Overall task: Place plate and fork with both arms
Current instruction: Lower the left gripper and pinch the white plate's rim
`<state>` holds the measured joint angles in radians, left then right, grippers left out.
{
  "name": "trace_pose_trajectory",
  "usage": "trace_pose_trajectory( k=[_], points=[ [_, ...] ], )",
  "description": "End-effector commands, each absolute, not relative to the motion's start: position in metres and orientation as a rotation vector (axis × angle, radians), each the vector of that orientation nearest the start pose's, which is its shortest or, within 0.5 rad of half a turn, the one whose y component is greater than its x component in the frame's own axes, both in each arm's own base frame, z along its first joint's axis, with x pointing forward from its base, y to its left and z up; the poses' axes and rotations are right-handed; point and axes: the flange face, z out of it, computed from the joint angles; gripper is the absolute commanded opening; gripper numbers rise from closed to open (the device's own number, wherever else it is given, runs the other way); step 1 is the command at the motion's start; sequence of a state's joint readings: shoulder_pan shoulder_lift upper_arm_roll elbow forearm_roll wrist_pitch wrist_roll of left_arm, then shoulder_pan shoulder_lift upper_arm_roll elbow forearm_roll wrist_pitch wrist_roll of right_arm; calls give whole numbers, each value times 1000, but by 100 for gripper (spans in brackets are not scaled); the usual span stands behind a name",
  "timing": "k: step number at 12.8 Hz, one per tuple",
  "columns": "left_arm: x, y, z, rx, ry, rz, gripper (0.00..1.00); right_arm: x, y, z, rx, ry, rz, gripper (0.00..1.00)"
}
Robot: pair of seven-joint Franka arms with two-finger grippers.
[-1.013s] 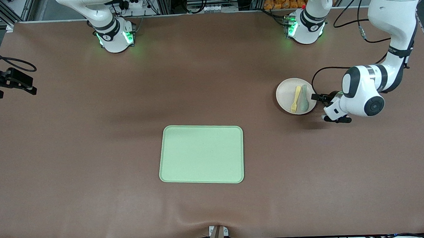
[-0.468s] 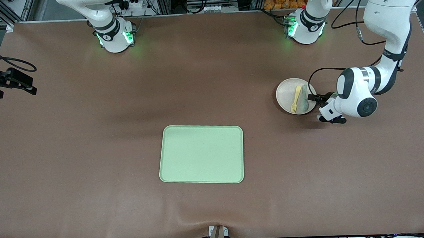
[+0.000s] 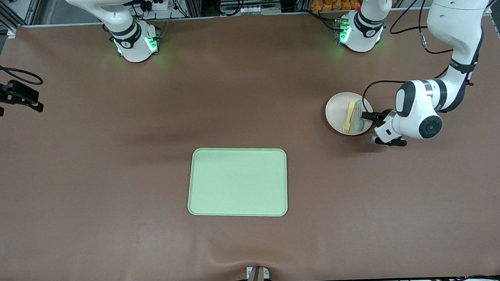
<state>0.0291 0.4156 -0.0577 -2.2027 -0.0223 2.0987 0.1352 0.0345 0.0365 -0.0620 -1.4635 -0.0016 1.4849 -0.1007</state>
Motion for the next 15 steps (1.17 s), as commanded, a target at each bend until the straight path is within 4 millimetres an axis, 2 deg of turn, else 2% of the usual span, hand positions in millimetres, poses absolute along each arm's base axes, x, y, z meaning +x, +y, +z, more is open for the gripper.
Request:
trace_pose_trajectory(
  k=[1, 2, 3, 4, 6, 8, 11, 13, 15],
  points=[
    [489, -24, 159, -3092, 247, 801, 100, 552, -18, 649, -3141, -118, 22, 100],
    [489, -24, 159, -3092, 244, 801, 100, 552, -17, 649, -3141, -120, 22, 100],
    [489, -24, 159, -3092, 242, 801, 84, 552, -17, 649, -3141, -120, 19, 100],
    [488, -24, 158, -3090, 240, 805, 73, 552, -17, 649, -3141, -120, 17, 100],
    [489, -24, 159, -3090, 235, 805, 60, 552, -17, 649, -3141, -120, 19, 100],
    [489, -24, 159, -3090, 235, 805, 38, 552, -17, 649, -3141, -120, 19, 100],
    [492, -25, 160, -3092, 237, 793, 11, 552, -17, 649, -3141, -120, 19, 100],
    [493, -25, 161, -3093, 237, 789, 0, 552, -17, 649, -3141, -120, 19, 100],
    [496, -26, 164, -3096, 242, 774, 0, 552, -17, 649, -3141, -120, 19, 100]
  ],
)
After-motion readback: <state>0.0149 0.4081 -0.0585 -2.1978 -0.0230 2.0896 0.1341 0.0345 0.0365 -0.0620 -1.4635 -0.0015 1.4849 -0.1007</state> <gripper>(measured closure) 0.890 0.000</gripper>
